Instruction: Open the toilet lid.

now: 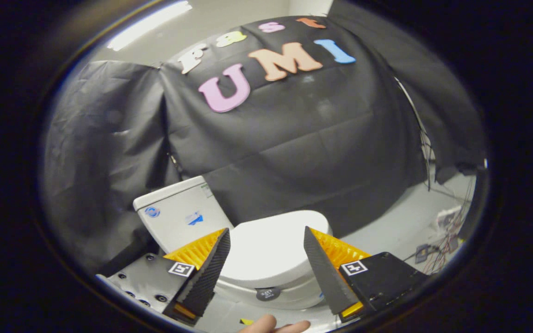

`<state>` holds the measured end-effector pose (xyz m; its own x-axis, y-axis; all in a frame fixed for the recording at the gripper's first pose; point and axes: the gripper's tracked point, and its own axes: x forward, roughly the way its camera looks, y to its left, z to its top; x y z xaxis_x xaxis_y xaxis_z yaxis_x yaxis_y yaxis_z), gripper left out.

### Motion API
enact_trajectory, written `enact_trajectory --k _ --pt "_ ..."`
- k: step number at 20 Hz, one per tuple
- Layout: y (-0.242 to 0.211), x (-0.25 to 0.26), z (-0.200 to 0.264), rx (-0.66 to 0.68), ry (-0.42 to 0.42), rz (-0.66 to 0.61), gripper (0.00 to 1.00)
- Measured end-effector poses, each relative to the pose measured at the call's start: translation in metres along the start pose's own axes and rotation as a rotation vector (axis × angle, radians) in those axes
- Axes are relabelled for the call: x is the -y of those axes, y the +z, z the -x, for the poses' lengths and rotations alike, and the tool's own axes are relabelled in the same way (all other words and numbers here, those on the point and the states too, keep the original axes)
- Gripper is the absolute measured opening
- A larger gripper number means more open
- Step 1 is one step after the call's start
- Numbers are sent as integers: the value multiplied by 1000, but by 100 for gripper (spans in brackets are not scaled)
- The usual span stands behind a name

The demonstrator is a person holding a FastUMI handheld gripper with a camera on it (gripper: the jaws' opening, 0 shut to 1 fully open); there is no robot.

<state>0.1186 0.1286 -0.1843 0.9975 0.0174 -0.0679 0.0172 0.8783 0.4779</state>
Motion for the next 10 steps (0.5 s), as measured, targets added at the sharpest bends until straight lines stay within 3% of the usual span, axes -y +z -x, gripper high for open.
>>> enact_trajectory --k 6,8,10 --pt "-123 10 -14 -173 -53 -356 97" --pt "-141 4 -19 -205 -51 -404 95" --pt "-145 -2 -28 -212 -39 -457 87"
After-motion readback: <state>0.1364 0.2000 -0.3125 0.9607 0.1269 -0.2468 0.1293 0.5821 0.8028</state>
